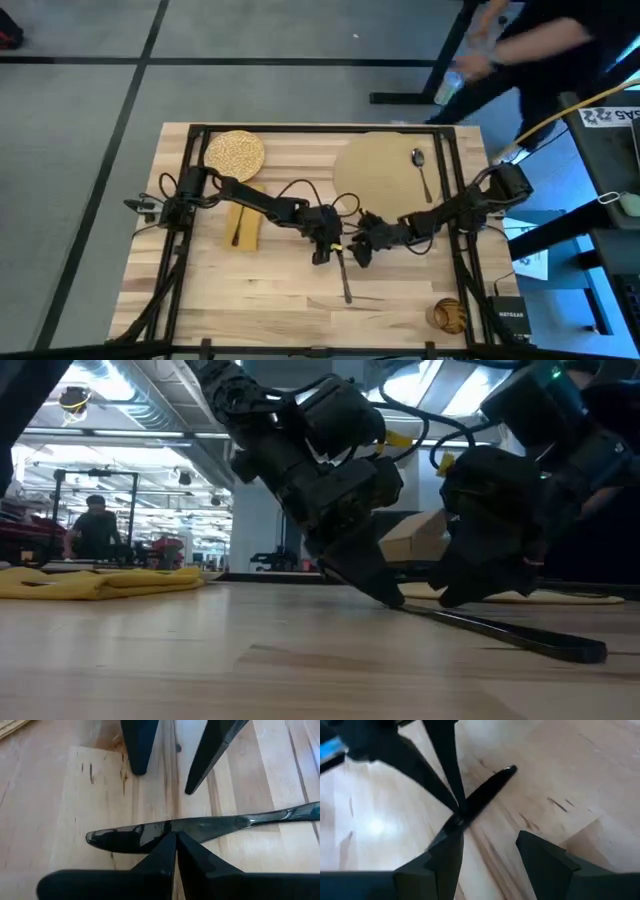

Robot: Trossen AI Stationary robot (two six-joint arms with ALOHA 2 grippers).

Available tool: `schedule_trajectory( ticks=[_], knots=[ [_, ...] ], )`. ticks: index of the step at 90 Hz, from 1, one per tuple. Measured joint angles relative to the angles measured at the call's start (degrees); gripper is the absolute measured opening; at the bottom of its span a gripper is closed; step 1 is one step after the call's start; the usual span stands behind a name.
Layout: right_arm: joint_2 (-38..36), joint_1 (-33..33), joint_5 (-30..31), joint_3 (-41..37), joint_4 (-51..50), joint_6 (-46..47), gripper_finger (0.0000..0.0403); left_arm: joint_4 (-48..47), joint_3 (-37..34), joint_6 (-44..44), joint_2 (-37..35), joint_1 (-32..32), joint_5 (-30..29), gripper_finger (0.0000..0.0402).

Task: Set table place
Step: Put the knife to the left of the spoon on the woven mat

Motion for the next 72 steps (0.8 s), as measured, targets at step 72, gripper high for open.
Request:
schedule_trajectory(
  ticks=[72],
  knots=[
    [6.6,-6.7,-8.6,0.5,9.1,0.6,0.0188,1.2,-0.1,1.1,0.6,0.0,0.0,0.0]
  ],
)
